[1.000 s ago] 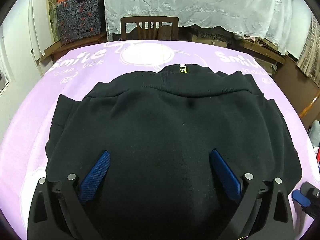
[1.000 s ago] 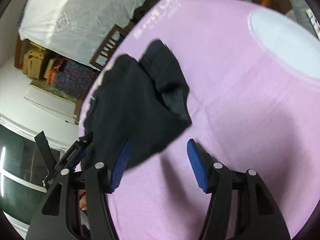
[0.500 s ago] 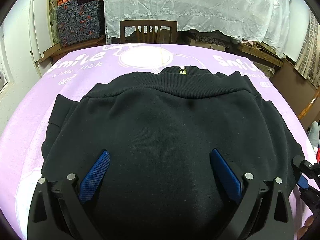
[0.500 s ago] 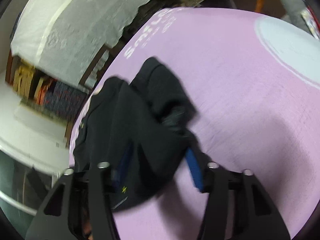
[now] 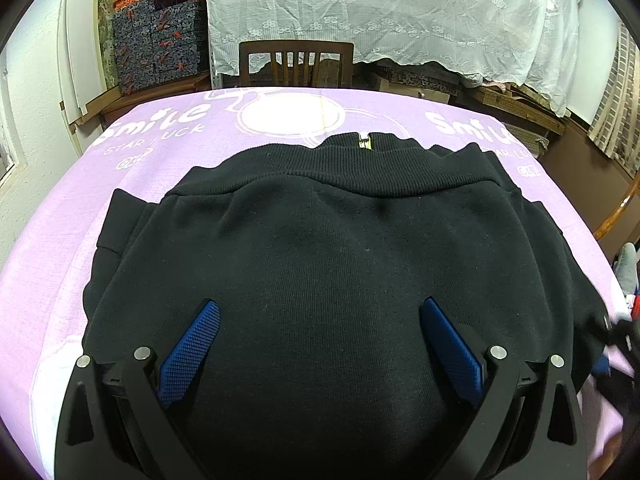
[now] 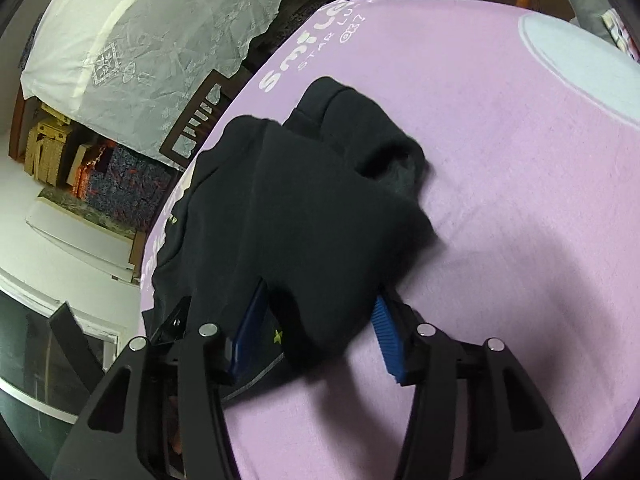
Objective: Fold large clothes
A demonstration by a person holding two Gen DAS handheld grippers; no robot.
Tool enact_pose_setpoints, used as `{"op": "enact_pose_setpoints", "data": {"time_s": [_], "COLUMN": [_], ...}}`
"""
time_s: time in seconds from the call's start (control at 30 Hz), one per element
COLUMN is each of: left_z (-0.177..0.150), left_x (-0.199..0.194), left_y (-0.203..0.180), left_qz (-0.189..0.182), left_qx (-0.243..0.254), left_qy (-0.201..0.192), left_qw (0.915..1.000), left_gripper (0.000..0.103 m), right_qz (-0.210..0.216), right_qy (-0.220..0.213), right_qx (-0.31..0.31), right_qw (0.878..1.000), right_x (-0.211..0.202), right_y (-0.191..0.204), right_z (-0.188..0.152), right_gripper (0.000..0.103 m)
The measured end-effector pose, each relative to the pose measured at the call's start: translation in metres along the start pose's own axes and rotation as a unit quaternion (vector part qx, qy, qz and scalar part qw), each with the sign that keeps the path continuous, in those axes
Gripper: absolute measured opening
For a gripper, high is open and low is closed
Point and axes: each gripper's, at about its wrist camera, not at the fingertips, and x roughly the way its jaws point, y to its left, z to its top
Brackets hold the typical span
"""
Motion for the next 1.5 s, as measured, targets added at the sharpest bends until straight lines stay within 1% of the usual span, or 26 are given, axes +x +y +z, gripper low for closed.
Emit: {"op": "enact_pose_setpoints", "data": {"time_s": [0.03,0.1,0.17,0.23,0.33,0.4,0.5,0.57,0.6,0.67,0.7,0.8,0.87,0.93,1.03,1.07,1.1,1.13,1.2,1.27,1.33,1.4,1.5], "left_z": [0.000,-0.001,-0.001,-0.001,-0.001,-0.001,-0.001,0.001,0.003,0.007,0.010,0.011,0.009,0.005,0.002,0.002,0.002,0.002,0.003,0.003,0.003,0.004,0.006], "left_x": [0.000,0.000,0.000,0.000,0.000,0.000,-0.001,-0.003,-0.006,-0.013,-0.015,-0.012,-0.008,-0.004,0.001,0.001,0.001,0.001,0.002,0.003,0.004,0.005,0.007], "left_y": [0.000,0.001,0.001,0.000,0.000,0.000,0.000,0.003,0.007,0.015,0.018,0.022,0.018,0.012,0.012,0.012,0.013,0.013,0.014,0.016,0.019,0.022,0.027], "left_qz": [0.000,0.000,0.000,0.001,0.000,0.000,0.001,-0.005,-0.015,-0.024,-0.032,-0.044,-0.034,-0.012,-0.002,-0.002,-0.002,-0.003,-0.004,-0.007,-0.011,-0.016,-0.022], "left_qx": [0.000,0.000,0.000,0.001,0.000,0.000,0.002,-0.003,-0.015,-0.033,-0.038,-0.043,-0.024,-0.001,0.002,0.001,0.001,0.001,0.000,-0.002,-0.004,-0.008,-0.014], "left_qy": [0.000,0.000,0.000,0.000,0.000,0.000,-0.001,0.003,0.008,0.011,0.012,0.021,0.014,0.003,-0.002,-0.002,-0.002,-0.001,-0.001,0.001,0.003,0.005,0.008], "left_qw": [1.0000,1.0000,1.0000,1.0000,1.0000,1.0000,1.0000,1.0000,0.9998,0.9991,0.9987,0.9979,0.9990,0.9999,1.0000,1.0000,1.0000,1.0000,1.0000,1.0000,0.9999,0.9998,0.9996], "left_gripper": [0.100,0.100,0.100,0.100,0.100,0.100,0.100,0.100,0.098,0.081,0.078,0.077,0.078,0.081,0.083,0.083,0.083,0.083,0.084,0.085,0.086,0.087,0.089], "right_qz": [-0.009,-0.007,-0.004,-0.004,0.006,0.006,0.017,0.025,0.026,0.030,0.028,0.030,0.032,0.033,0.036,0.036,0.037,0.035,0.044,0.039,0.029,0.021,0.026], "right_qy": [-0.014,-0.026,-0.031,-0.031,-0.010,-0.016,-0.024,-0.024,-0.026,-0.035,-0.038,-0.038,-0.037,-0.037,-0.034,-0.032,-0.030,-0.027,-0.021,-0.028,-0.046,-0.064,-0.081], "right_qx": [0.001,0.015,0.020,0.018,-0.004,-0.007,0.028,0.031,0.029,0.024,0.020,0.011,0.003,-0.009,-0.022,-0.022,-0.019,-0.014,0.004,-0.006,-0.034,-0.065,-0.105], "right_qw": [1.000,1.000,0.999,0.999,1.000,1.000,0.999,0.999,0.999,0.999,0.999,0.999,0.999,0.999,0.999,0.999,0.999,0.999,0.999,0.999,0.998,0.996,0.991], "right_x": [0.005,0.013,0.018,0.018,0.015,0.015,0.022,0.025,0.025,0.026,0.026,0.027,0.028,0.029,0.030,0.030,0.030,0.029,0.030,0.027,0.019,0.011,-0.004], "right_y": [0.000,-0.001,-0.001,0.001,0.010,0.009,-0.002,-0.006,-0.006,-0.006,-0.007,-0.004,-0.003,-0.002,0.001,0.001,0.000,-0.002,-0.008,-0.002,0.011,0.029,0.060], "right_z": [0.009,0.019,0.025,0.020,0.005,0.005,0.019,0.024,0.024,0.023,0.022,0.024,0.024,0.024,0.025,0.025,0.026,0.026,0.028,0.029,0.026,0.023,0.019], "right_gripper": [0.048,0.045,0.045,0.045,0.047,0.047,0.035,0.033,0.033,0.032,0.030,0.031,0.033,0.036,0.042,0.042,0.041,0.030,0.023,0.020,0.017,0.015,0.013]}}
